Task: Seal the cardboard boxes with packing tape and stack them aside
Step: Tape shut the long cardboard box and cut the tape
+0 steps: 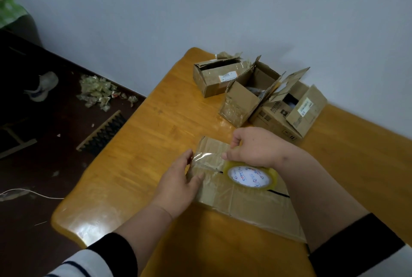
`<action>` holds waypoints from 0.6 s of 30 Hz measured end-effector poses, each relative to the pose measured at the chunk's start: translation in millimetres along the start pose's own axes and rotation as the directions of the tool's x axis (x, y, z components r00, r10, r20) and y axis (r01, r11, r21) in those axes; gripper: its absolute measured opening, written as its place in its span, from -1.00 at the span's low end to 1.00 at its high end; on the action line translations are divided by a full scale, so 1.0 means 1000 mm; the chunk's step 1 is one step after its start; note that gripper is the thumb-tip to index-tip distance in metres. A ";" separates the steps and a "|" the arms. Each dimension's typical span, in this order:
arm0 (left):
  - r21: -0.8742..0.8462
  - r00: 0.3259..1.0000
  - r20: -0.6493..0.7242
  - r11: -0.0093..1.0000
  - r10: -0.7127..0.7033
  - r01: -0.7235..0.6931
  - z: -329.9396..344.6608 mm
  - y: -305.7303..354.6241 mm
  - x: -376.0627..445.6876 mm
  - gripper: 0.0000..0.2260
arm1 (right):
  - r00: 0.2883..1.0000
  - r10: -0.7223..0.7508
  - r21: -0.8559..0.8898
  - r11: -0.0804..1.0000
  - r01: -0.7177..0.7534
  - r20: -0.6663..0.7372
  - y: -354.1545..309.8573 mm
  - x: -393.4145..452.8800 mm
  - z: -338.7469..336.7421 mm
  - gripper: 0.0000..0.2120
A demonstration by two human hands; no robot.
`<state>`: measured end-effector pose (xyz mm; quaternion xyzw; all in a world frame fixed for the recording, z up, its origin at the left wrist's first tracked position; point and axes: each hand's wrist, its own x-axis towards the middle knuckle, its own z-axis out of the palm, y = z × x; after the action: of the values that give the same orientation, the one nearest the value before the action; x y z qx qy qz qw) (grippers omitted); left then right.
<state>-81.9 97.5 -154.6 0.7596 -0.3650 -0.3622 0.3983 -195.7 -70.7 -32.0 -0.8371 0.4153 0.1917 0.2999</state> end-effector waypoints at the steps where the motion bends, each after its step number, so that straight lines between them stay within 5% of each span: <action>1: -0.006 1.000 0.015 1.000 -0.017 0.017 0.001 0.000 0.000 -0.36 | 1.000 0.000 -0.001 1.000 0.000 -0.001 0.000 0.000 0.001 -0.72; 4: -0.038 0.997 0.077 0.999 0.007 -0.004 0.005 0.005 0.002 -0.33 | 1.000 0.001 -0.010 1.000 -0.001 -0.003 0.001 0.000 0.002 -0.73; 7: 0.179 0.972 0.155 0.963 0.174 -0.201 0.003 0.010 0.009 -0.26 | 1.000 -0.018 -0.037 0.999 0.018 0.003 0.002 0.000 0.001 -0.74; 11: 0.561 0.887 0.370 0.695 0.277 -0.451 -0.015 0.026 0.034 -0.24 | 0.999 -0.050 -0.053 0.997 0.050 0.000 0.005 -0.002 0.002 -0.76; 14: 0.631 0.814 0.560 0.557 0.154 -0.540 -0.024 0.044 0.051 -0.19 | 0.997 -0.076 -0.031 0.997 0.076 -0.007 0.009 -0.003 0.002 -0.80; 18: 0.716 0.777 0.627 0.434 -0.055 -0.547 -0.029 0.060 0.058 0.14 | 0.995 -0.093 0.050 0.994 0.095 -0.035 0.018 -0.006 0.002 -0.77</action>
<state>-46.2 33.7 -105.7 0.6418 -0.7093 -0.2646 -0.1225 -213.9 -74.7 -36.1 -0.8508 0.3850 0.1530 0.3234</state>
